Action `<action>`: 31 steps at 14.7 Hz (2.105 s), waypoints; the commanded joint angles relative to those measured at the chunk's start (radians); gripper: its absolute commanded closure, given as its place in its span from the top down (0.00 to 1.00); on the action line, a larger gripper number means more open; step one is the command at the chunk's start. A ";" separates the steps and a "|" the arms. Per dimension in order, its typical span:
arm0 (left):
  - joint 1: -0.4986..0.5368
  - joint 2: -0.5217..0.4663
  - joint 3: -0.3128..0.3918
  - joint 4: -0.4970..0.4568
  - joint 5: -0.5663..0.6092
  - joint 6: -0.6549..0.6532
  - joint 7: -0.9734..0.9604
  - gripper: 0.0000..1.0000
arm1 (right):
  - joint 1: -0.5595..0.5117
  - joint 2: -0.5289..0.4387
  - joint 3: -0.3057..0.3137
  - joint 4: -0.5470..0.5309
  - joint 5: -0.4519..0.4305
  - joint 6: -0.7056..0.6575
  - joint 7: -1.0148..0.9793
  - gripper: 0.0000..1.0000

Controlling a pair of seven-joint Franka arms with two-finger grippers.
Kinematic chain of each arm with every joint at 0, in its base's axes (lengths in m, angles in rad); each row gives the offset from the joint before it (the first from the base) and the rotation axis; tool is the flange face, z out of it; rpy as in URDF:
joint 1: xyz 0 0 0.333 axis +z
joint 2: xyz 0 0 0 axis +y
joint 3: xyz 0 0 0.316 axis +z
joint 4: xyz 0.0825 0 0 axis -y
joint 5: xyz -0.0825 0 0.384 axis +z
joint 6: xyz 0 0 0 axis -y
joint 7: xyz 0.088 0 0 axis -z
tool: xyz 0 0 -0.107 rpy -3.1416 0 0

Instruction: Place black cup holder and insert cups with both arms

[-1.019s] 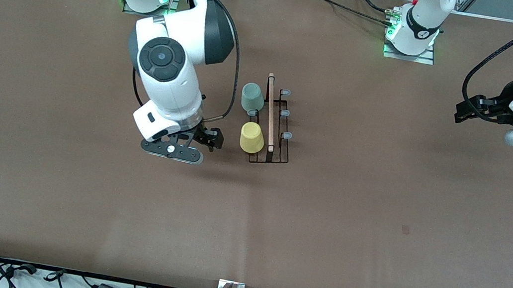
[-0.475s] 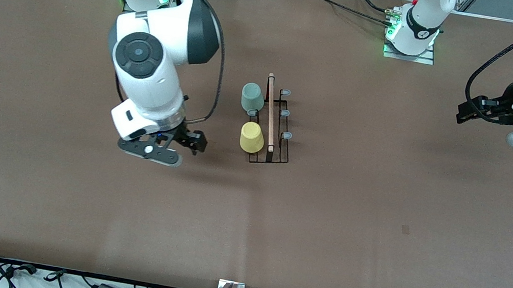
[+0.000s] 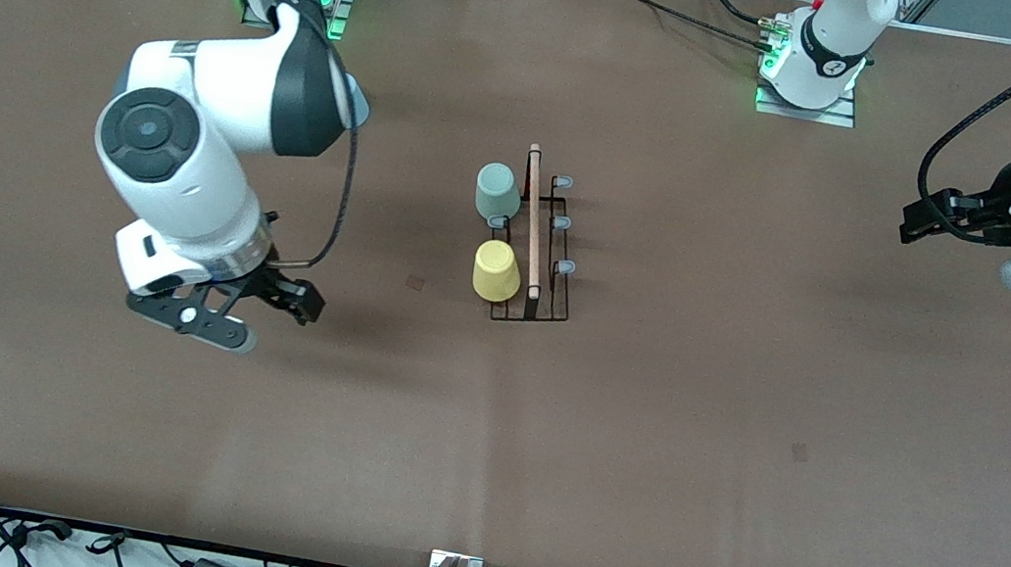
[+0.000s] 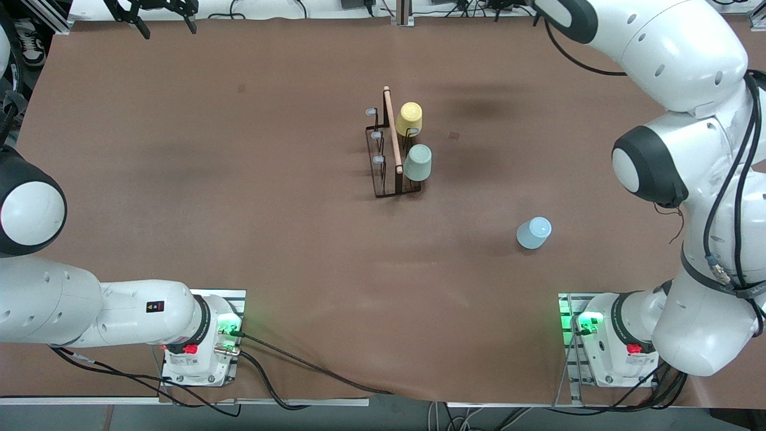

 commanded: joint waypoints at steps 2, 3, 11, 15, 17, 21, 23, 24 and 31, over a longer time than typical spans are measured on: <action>0.003 -0.006 -0.003 0.009 0.010 -0.013 -0.003 1.00 | -0.042 -0.013 0.007 -0.008 -0.008 -0.050 -0.026 1.00; 0.003 -0.006 -0.003 0.009 0.010 -0.013 -0.003 1.00 | -0.053 -0.013 0.007 -0.008 0.003 -0.077 -0.031 1.00; 0.005 -0.006 -0.003 0.009 0.010 -0.013 -0.003 1.00 | -0.083 -0.027 -0.031 -0.006 0.230 -0.171 -0.064 1.00; 0.005 -0.007 -0.003 0.009 0.010 -0.013 -0.003 1.00 | -0.085 -0.064 -0.079 -0.006 0.231 -0.206 -0.118 1.00; 0.003 -0.006 -0.003 0.009 0.010 -0.013 -0.003 1.00 | -0.085 -0.067 -0.106 -0.006 0.236 -0.243 -0.139 1.00; 0.005 -0.006 -0.003 0.009 0.010 -0.013 -0.003 1.00 | -0.100 -0.068 -0.114 -0.003 0.224 -0.257 -0.143 1.00; 0.005 -0.006 -0.003 0.009 0.010 -0.013 -0.003 1.00 | -0.097 -0.084 -0.149 -0.003 0.224 -0.260 -0.153 1.00; 0.005 -0.006 -0.003 0.009 0.010 -0.013 -0.003 1.00 | -0.097 -0.090 -0.155 -0.003 0.224 -0.264 -0.185 1.00; 0.008 -0.006 -0.003 0.009 0.010 -0.013 -0.003 1.00 | -0.105 -0.096 -0.191 -0.002 0.230 -0.274 -0.216 1.00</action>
